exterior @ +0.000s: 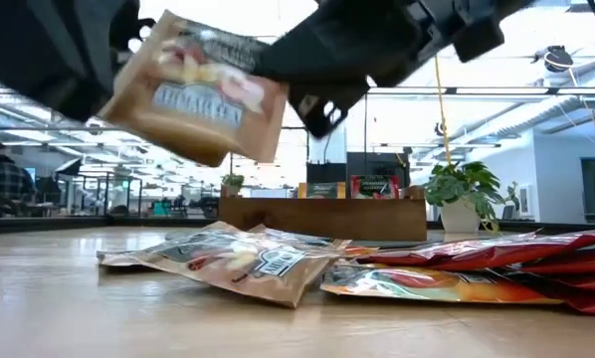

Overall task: Pick & Place Tea
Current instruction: Put the brown tea bag into the left section of the wooden organizer

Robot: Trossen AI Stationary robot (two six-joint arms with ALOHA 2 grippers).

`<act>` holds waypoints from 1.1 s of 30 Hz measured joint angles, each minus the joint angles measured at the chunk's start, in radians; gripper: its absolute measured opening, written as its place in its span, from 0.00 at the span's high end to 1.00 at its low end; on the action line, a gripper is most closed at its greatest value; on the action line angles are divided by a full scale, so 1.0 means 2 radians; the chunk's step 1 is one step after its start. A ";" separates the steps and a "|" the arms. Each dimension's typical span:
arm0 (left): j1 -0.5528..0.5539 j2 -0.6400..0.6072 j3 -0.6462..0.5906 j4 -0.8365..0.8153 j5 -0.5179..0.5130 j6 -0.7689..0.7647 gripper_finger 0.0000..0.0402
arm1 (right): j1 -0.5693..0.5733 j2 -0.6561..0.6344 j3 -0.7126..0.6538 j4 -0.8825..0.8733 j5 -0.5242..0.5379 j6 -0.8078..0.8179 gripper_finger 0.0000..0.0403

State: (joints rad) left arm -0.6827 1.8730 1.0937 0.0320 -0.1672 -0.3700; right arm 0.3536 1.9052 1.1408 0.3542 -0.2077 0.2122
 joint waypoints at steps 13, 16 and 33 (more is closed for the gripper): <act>-0.034 -0.030 0.000 -0.041 -0.058 0.013 0.91 | 0.004 -0.033 0.000 -0.061 0.054 -0.043 1.00; -0.043 -0.030 0.000 -0.056 -0.075 0.004 0.91 | 0.004 -0.033 0.000 -0.064 0.054 -0.043 1.00; -0.046 -0.034 0.001 -0.090 -0.211 -0.040 0.91 | 0.020 -0.033 0.000 -0.090 0.054 -0.069 1.00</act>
State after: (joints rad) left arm -0.7746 1.8053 1.0954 -0.1482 -0.5884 -0.4503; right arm 0.3936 1.8397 1.1405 0.1738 -0.1001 0.0738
